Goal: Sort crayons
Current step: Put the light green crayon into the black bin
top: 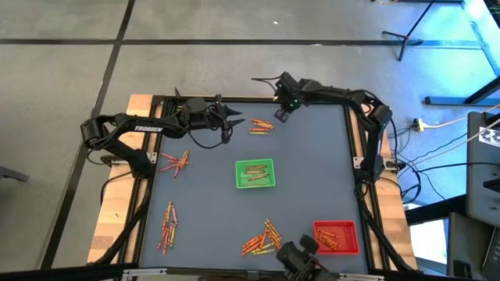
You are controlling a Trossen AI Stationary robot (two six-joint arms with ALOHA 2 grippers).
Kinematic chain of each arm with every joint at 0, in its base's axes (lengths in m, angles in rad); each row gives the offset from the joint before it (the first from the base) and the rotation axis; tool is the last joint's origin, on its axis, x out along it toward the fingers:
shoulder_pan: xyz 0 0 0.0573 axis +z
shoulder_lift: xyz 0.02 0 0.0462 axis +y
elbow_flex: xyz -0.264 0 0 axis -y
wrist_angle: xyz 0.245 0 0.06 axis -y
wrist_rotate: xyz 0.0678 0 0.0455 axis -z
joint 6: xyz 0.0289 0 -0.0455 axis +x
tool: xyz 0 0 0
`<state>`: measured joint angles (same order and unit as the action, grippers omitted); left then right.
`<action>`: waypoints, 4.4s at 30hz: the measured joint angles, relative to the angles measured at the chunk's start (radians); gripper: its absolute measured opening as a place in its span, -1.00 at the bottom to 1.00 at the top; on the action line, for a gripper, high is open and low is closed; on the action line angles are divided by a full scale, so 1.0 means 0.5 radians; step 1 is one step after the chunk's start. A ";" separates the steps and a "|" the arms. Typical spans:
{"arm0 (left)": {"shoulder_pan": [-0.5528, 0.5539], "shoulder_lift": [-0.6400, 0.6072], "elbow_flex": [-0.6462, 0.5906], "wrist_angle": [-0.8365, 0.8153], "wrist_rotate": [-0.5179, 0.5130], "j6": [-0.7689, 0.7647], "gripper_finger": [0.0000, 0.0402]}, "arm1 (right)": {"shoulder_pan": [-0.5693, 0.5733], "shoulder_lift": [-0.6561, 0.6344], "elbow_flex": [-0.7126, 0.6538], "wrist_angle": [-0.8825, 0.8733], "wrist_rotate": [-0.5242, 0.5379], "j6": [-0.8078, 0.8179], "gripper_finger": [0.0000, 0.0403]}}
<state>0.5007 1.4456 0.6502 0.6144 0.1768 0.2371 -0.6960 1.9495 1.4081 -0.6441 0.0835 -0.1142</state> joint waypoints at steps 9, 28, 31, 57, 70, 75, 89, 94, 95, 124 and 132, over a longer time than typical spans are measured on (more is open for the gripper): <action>0.000 0.000 0.000 -0.001 0.000 -0.016 -0.44 | -0.041 0.005 0.005 -0.008 -0.222 0.331 0.01; 0.000 0.000 0.000 0.008 0.000 -0.035 -0.44 | -0.034 0.227 0.006 0.056 -0.172 0.352 -0.40; -0.001 0.001 0.000 0.007 0.000 -0.035 -0.44 | -0.033 0.227 0.007 0.032 -0.141 0.291 -0.58; -0.070 0.001 0.000 -0.001 0.002 0.018 -0.44 | 0.211 -0.280 -0.165 0.138 -0.018 -0.098 -0.94; -0.086 0.001 0.000 0.002 0.048 -0.032 -0.44 | 0.332 -1.034 -1.211 1.478 -0.389 -0.251 -0.96; -0.109 0.001 -0.001 0.048 0.104 -0.110 -0.33 | 0.440 -1.068 -1.300 1.816 -0.583 -0.365 -0.96; -0.266 0.207 -0.001 0.540 0.156 -0.202 -0.13 | 0.820 -1.024 -1.301 2.175 -0.543 -0.519 -0.96; -0.317 0.252 0.006 0.670 0.187 -0.200 -0.13 | 0.843 -0.999 -1.301 2.182 -0.483 -0.544 -0.96; -0.325 0.253 0.018 0.673 0.211 -0.200 -0.13 | 0.844 -0.990 -1.301 2.188 -0.483 -0.546 -0.96; -0.392 0.253 0.048 0.702 0.148 -0.133 -0.97 | 0.843 -0.980 -1.301 2.313 -0.714 -0.478 -0.91; -0.394 0.248 0.048 0.663 0.089 -0.104 -0.98 | 0.843 -0.994 -1.301 2.225 -0.715 -0.399 -0.46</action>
<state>0.3036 1.5697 0.6743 0.9457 0.2212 0.1852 -0.2744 1.4523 0.7578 0.4683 -0.2742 -0.3135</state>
